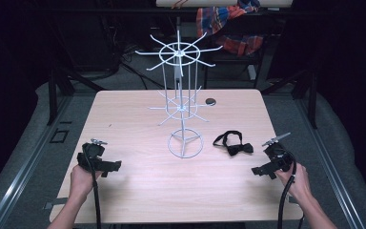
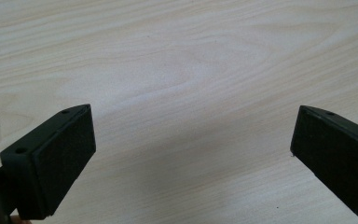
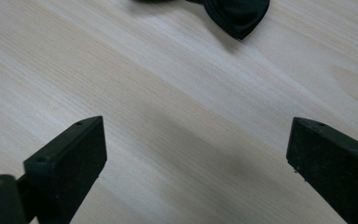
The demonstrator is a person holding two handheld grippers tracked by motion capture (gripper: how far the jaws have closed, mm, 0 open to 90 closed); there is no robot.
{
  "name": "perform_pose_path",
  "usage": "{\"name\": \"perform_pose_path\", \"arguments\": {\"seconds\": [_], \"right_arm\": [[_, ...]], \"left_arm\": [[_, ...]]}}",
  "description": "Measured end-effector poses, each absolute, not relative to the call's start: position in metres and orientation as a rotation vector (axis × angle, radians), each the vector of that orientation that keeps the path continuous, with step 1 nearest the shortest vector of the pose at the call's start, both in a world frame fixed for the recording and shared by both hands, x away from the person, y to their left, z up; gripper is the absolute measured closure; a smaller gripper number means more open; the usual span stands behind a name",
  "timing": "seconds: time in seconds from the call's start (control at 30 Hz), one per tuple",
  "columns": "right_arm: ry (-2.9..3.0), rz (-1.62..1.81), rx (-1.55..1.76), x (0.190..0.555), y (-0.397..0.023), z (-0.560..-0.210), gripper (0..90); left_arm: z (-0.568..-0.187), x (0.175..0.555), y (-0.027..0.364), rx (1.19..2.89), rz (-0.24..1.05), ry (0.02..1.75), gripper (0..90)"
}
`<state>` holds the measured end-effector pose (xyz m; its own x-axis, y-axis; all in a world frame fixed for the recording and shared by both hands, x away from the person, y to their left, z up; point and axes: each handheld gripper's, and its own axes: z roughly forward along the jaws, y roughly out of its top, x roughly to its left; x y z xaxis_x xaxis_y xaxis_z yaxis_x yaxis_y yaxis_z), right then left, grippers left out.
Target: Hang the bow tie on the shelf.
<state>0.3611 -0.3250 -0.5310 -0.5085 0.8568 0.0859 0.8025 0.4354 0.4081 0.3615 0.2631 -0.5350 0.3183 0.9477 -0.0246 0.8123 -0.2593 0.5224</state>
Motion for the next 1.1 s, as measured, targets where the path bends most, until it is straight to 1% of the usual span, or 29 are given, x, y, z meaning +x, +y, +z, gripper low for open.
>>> {"name": "perform_pose_path", "arguments": {"seconds": [0.07, 0.3, 0.33, 0.4, 0.5, 0.73, 0.97, 1.03, 1.07, 1.1], "right_arm": [[2.531, 0.625, 1.478, 0.361, -0.323, -0.533, 6.2], [2.553, 0.575, 1.427, 0.363, -0.322, -0.530, 5.4], [2.556, 0.570, 1.412, 0.363, -0.320, -0.529, 4.5], [2.549, 0.581, 1.394, 0.364, -0.317, -0.528, 0.0], [2.547, 0.603, 1.392, 0.367, -0.315, -0.526, 0.0], [2.512, 0.687, 1.356, 0.383, -0.302, -0.514, 0.0], [2.505, 0.650, 1.321, 0.398, -0.290, -0.510, 0.0], [2.484, 0.665, 1.318, 0.405, -0.284, -0.506, 13.4], [2.482, 0.682, 1.318, 0.408, -0.282, -0.504, 15.4], [2.482, 0.682, 1.318, 0.408, -0.282, -0.504, 15.4]], "left_arm": [[-0.535, 0.363, 0.263, 2.156, 0.407, 1.550, 0.0], [-0.538, 0.364, 0.261, 2.171, 0.394, 1.537, 0.0], [-0.537, 0.364, 0.262, 2.175, 0.389, 1.538, 0.0], [-0.538, 0.364, 0.263, 2.172, 0.393, 1.548, 0.0], [-0.538, 0.365, 0.264, 2.175, 0.396, 1.549, 0.0], [-0.539, 0.362, 0.267, 2.164, 0.392, 1.563, 0.0], [-0.540, 0.363, 0.268, 2.161, 0.394, 1.575, 0.0], [-0.540, 0.362, 0.268, 2.159, 0.389, 1.577, 0.0], [-0.541, 0.362, 0.270, 2.157, 0.389, 1.585, 0.0], [-0.541, 0.362, 0.270, 2.157, 0.389, 1.585, 0.0]]}}
